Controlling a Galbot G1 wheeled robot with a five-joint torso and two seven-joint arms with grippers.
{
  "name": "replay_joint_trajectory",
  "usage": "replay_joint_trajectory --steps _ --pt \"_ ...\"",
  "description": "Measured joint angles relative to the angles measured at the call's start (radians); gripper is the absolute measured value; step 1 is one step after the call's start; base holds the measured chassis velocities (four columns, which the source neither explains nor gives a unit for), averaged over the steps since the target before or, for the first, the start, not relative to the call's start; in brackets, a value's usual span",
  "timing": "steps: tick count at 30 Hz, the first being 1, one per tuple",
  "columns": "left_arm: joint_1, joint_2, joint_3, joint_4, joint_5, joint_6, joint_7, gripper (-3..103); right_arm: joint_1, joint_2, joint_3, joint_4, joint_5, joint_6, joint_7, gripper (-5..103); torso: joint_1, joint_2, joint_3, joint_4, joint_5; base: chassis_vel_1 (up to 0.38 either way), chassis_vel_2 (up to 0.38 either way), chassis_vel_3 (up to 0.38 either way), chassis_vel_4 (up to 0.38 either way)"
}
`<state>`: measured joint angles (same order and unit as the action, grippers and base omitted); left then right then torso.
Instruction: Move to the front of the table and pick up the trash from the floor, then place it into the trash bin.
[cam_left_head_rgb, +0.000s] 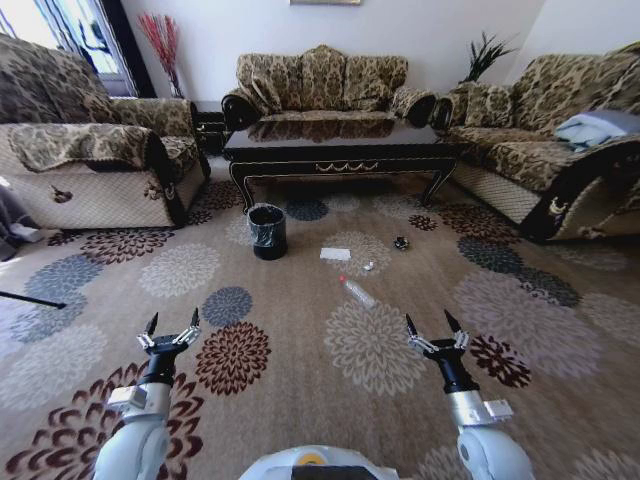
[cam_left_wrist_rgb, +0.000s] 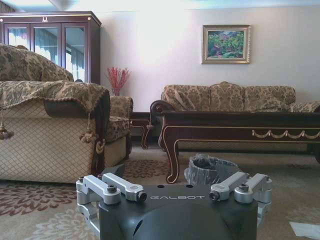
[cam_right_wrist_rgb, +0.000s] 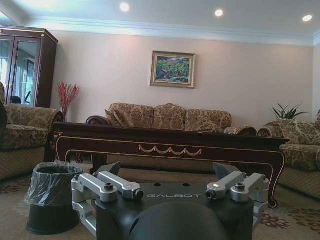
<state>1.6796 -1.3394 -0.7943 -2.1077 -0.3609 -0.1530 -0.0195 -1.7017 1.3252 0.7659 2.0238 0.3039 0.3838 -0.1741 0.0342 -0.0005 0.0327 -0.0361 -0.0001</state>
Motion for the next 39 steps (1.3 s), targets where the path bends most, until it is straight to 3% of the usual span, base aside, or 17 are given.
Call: replay_joint_trajectory --steps 39 --pt "-0.017 0.019 0.0 0.013 -0.01 -0.002 0.003 100 -0.008 0.001 -0.001 0.001 -0.003 0.0 0.003 100 0.0 0.0 0.0 0.0 0.0 -0.186 0.188 0.186 -0.187"
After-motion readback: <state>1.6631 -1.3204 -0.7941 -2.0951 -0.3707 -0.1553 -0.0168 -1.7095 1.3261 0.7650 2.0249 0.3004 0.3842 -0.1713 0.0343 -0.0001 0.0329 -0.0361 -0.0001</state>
